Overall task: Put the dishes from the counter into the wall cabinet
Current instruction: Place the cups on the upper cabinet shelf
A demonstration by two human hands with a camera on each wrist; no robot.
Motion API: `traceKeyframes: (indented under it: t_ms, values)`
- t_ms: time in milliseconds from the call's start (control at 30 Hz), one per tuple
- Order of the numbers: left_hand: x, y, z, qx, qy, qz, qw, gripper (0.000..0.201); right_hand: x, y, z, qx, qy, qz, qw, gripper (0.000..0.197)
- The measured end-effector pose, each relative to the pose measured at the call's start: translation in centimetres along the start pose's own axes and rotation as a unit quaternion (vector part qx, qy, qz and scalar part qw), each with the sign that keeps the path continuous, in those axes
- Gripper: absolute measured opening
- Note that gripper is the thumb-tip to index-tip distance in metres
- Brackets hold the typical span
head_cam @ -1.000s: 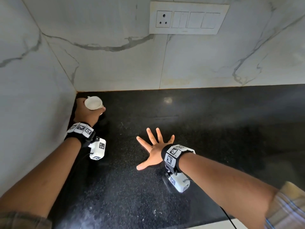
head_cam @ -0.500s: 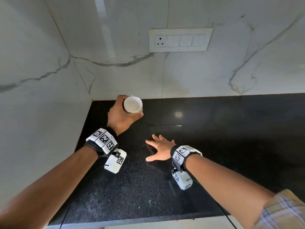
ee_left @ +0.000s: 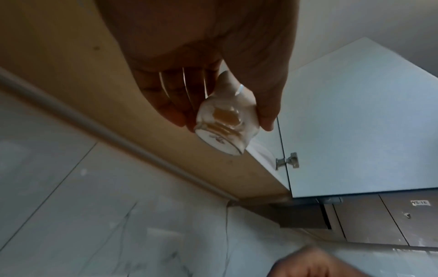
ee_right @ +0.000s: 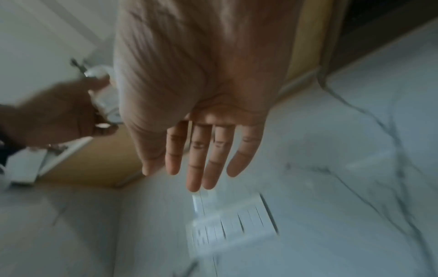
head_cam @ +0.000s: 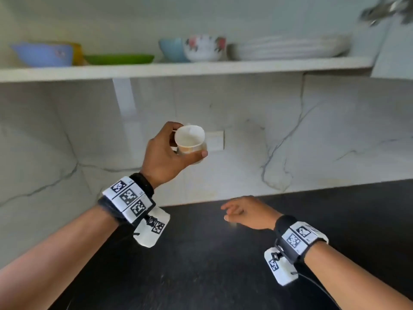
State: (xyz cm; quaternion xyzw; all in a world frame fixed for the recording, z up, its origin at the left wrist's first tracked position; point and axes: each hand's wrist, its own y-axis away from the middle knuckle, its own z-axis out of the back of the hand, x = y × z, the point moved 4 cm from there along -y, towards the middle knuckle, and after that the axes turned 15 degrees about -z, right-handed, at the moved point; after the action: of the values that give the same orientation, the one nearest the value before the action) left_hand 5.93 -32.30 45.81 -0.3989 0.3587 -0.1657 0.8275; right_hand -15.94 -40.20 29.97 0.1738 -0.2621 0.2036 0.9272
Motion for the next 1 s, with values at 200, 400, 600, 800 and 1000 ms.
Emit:
traceKeyframes:
  t_ms: [200,400,600,800,1000]
  values:
    - [-7.8,-9.0,1.5,-0.032,-0.029,-0.08,0.996,0.066,4.6,4.8,15.4,-0.167,-0.049,0.138,0.975,0.023]
    - [-14.0,-16.5,4.6,-0.08,-0.052,-0.158,0.983,0.07,11.1,9.7,28.5,-0.301,-0.101,0.284,0.905,0.015]
    - [-16.6,-22.7,8.6,-0.135,-0.046,-0.19,0.971,0.062,17.5,10.4,38.3,-0.415,-0.062,0.338,0.842,0.021]
    - [-18.0,-30.1,11.9,-0.165,-0.062,-0.233,0.956,0.056,22.3,8.7,46.8,-0.551,0.03,0.29,0.782,0.047]
    - [-18.5,-36.8,12.9,-0.182,-0.064,-0.27,0.943,0.064,24.9,5.9,54.7,-0.643,0.111,0.195,0.732,0.075]
